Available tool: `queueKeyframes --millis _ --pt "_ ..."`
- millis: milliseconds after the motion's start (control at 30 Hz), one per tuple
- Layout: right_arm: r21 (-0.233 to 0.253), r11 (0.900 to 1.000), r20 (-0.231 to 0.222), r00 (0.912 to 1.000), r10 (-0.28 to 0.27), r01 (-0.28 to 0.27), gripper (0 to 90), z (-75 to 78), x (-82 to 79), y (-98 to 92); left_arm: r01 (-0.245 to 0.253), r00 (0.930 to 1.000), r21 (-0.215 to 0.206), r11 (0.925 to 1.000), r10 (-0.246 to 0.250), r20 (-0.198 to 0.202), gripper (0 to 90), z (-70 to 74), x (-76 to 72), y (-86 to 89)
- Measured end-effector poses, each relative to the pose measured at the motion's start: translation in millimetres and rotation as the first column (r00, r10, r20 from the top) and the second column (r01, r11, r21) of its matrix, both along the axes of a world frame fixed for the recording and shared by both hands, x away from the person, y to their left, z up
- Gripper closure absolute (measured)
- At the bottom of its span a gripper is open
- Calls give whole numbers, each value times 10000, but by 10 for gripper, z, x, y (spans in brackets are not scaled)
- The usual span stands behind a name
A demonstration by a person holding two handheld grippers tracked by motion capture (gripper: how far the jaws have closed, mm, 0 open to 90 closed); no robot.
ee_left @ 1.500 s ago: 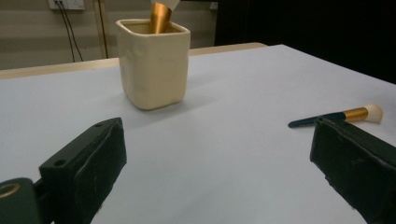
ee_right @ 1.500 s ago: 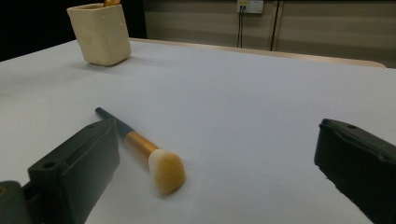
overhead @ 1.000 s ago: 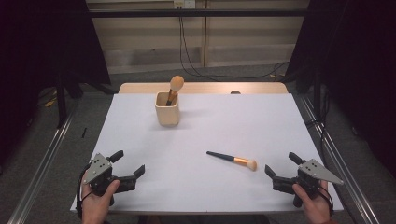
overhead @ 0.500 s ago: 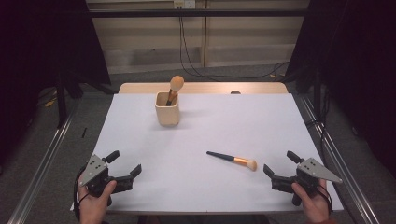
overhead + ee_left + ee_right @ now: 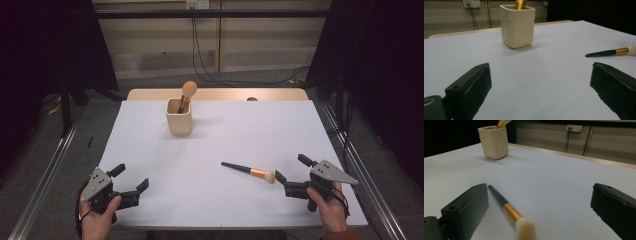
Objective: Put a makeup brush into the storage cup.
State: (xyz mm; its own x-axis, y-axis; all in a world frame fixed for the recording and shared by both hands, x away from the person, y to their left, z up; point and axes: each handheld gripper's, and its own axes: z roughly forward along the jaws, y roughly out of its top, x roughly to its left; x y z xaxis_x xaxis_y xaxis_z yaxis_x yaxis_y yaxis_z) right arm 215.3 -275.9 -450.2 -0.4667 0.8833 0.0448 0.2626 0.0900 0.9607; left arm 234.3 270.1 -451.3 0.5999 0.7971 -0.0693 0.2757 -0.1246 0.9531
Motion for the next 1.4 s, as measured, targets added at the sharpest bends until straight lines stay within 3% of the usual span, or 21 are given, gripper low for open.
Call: queueKeyframes --millis 367,567,633,833,967,1167,1267,1400 --pt "-333 9950 -304 9952 935 -945 4 83 325 216 104 9999 113 9999 -105 36 35 7 -24 3" --pt "-386 9913 -514 9910 1238 -1258 11 117 466 290 106 9999 64 9999 -107 63 35 13 -28 1" --pt "-195 9898 -540 9887 1398 -1410 10 121 505 299 114 9999 38 9999 -114 62 35 12 -28 0" --pt "-362 9851 -1146 9799 1633 -1684 14 120 639 339 95 10000 23 10000 -95 18 35 9 -21 2" --pt "-647 9735 -1623 9648 2068 -2195 16 131 714 382 280 9996 50 9996 -280 60 31 11 -24 -8" --pt "-908 9510 -2502 9310 2656 -2957 16 139 808 428 152 9999 -45 9999 -152 50 32 8 -27 -2" --pt "-1186 9442 -2732 9243 2664 -3072 39 142 837 450 90 10000 -66 9999 -90 33 32 5 -28 8" --pt "-1512 9279 -3372 9001 2757 -3409 34 108 869 465 67 10000 -44 10000 -67 25 32 3 -27 7"
